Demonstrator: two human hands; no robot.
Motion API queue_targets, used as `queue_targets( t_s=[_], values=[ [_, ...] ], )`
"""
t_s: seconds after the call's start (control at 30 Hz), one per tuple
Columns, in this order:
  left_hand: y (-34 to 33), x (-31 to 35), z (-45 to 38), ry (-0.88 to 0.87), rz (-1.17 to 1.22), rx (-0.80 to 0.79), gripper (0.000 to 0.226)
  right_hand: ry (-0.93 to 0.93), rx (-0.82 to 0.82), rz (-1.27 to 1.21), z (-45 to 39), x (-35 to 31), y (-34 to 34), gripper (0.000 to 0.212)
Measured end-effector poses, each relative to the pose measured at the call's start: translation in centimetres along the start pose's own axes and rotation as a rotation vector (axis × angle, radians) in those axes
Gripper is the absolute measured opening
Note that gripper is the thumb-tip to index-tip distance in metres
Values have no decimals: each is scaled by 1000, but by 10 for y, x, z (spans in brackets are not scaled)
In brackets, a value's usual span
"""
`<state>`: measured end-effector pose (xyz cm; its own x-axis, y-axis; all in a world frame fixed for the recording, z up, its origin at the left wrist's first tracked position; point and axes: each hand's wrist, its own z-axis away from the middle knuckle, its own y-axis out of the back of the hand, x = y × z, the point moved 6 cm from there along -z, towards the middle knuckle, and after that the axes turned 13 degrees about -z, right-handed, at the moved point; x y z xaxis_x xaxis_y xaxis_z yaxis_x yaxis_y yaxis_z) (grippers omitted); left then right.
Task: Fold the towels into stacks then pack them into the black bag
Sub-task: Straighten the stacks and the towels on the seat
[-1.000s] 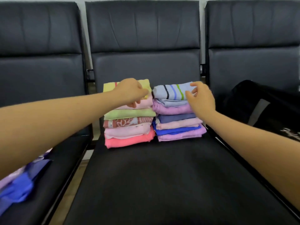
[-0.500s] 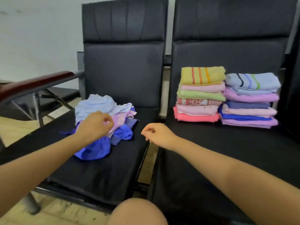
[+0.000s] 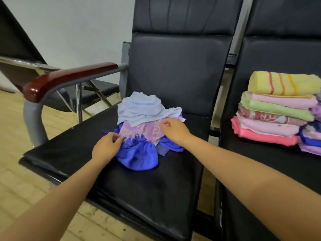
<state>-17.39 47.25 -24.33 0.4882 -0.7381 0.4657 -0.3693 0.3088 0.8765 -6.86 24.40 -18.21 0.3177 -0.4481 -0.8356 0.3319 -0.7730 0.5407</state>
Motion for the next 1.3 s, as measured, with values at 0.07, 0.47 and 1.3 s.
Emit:
queue_targets(
  t_s=[0.07, 0.47, 1.3],
  values=[
    [-3, -4, -6, 35, 80, 39, 20, 58, 37, 15, -22, -10, -5, 24],
    [-17, -5, -36, 98, 202, 72, 20, 186, -139, 573, -132, -35, -80, 62],
    [90, 185, 43, -128, 693, 358, 59, 122, 139, -1335, 34, -201, 218, 43]
  ],
)
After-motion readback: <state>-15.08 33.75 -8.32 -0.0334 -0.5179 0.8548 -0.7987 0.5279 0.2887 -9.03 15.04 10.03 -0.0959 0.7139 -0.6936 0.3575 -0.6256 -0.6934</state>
